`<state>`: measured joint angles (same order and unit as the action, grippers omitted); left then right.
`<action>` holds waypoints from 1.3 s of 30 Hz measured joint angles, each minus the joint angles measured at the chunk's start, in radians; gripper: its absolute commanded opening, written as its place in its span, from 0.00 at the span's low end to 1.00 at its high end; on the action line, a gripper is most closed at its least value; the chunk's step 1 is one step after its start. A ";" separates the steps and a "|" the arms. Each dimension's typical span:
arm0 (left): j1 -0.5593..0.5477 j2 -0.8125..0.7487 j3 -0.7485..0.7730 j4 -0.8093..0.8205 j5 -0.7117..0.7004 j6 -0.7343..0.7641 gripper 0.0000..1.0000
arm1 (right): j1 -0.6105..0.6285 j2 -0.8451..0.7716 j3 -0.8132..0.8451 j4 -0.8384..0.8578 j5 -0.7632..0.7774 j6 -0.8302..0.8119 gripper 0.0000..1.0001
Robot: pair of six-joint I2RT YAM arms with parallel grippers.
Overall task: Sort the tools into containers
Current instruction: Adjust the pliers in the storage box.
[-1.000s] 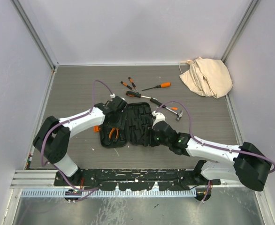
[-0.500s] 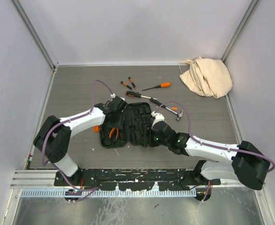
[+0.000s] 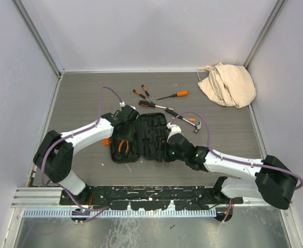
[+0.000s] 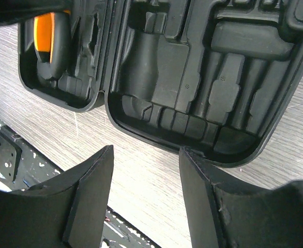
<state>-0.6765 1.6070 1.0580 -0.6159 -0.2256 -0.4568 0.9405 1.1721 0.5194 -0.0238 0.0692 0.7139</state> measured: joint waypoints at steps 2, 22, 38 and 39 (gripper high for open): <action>0.008 -0.036 0.000 -0.013 -0.014 -0.004 0.21 | 0.000 0.000 0.000 0.000 0.000 0.000 0.59; 0.075 0.000 0.029 -0.060 -0.178 -0.164 0.26 | 0.000 0.014 0.001 -0.009 0.000 0.011 0.58; 0.090 0.033 0.056 -0.108 -0.202 -0.208 0.61 | 0.000 0.024 0.016 -0.015 0.000 0.020 0.58; 0.090 0.033 0.059 -0.109 -0.202 -0.208 0.61 | 0.000 0.026 0.017 -0.015 -0.001 0.020 0.58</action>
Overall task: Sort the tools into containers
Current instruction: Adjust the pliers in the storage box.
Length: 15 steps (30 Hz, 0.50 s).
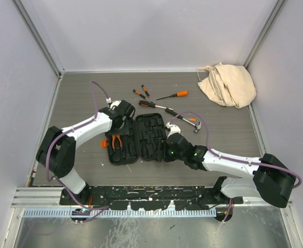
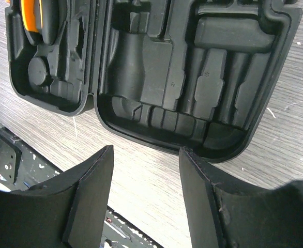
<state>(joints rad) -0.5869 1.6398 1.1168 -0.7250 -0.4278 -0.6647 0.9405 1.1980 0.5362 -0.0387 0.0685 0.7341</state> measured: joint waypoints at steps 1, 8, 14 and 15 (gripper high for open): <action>0.000 0.000 0.004 -0.002 -0.001 0.000 0.61 | 0.000 0.001 0.000 0.000 0.000 0.000 0.58; 0.002 -0.024 0.014 -0.006 -0.006 0.031 0.55 | 0.000 0.002 0.001 0.000 0.001 0.000 0.59; 0.037 -0.034 0.019 -0.005 -0.005 0.072 0.58 | 0.000 -0.007 0.000 -0.001 0.022 -0.001 0.57; 0.048 -0.047 0.010 -0.002 -0.002 0.079 0.59 | 0.000 -0.009 0.000 -0.001 0.027 -0.001 0.57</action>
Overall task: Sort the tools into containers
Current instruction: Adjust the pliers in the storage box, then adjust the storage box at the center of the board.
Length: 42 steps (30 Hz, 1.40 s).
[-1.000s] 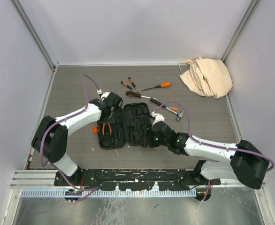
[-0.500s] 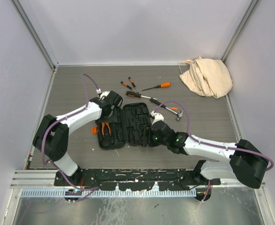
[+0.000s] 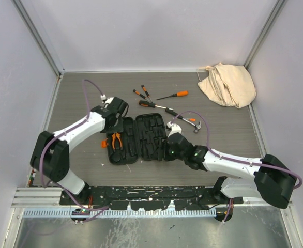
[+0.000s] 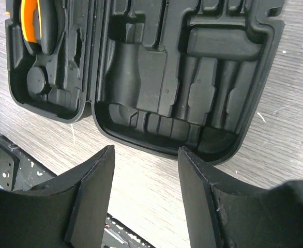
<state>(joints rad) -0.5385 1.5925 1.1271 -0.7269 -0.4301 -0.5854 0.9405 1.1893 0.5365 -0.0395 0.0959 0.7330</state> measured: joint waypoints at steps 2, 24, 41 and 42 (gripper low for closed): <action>0.027 -0.039 -0.026 0.008 0.015 0.009 0.60 | 0.000 -0.002 0.000 0.000 0.015 -0.001 0.57; 0.220 0.003 -0.122 0.158 0.242 0.056 0.34 | 0.000 0.012 0.051 -0.002 0.037 -0.023 0.56; 0.228 -0.018 -0.151 0.192 0.243 0.025 0.01 | 0.000 -0.011 0.051 -0.019 0.063 -0.023 0.60; 0.229 -0.023 -0.158 0.197 0.246 0.015 0.01 | 0.000 -0.016 0.051 -0.023 0.068 -0.023 0.60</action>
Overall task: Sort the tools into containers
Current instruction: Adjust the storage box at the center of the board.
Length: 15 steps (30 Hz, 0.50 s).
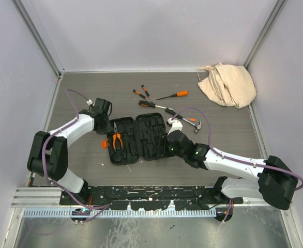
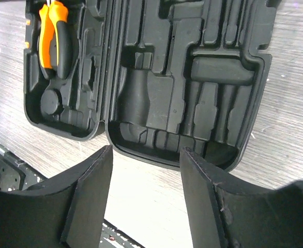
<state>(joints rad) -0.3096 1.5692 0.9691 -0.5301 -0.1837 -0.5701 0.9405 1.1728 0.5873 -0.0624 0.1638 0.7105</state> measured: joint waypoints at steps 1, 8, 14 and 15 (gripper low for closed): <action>0.000 -0.008 -0.008 0.003 0.005 -0.016 0.00 | 0.000 -0.006 0.000 -0.005 0.008 0.000 0.61; -0.040 -0.066 -0.069 0.007 0.023 -0.123 0.00 | 0.000 -0.042 0.000 -0.032 0.065 -0.001 0.63; -0.126 -0.084 -0.084 0.000 0.034 -0.183 0.02 | 0.000 -0.072 0.000 -0.037 0.098 -0.001 0.64; -0.142 -0.084 -0.084 0.000 0.035 -0.187 0.03 | 0.000 -0.077 0.000 -0.037 0.103 -0.002 0.64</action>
<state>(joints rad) -0.4519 1.4853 0.8852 -0.5297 -0.1490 -0.7567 0.9405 1.0962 0.5873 -0.0998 0.2668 0.7090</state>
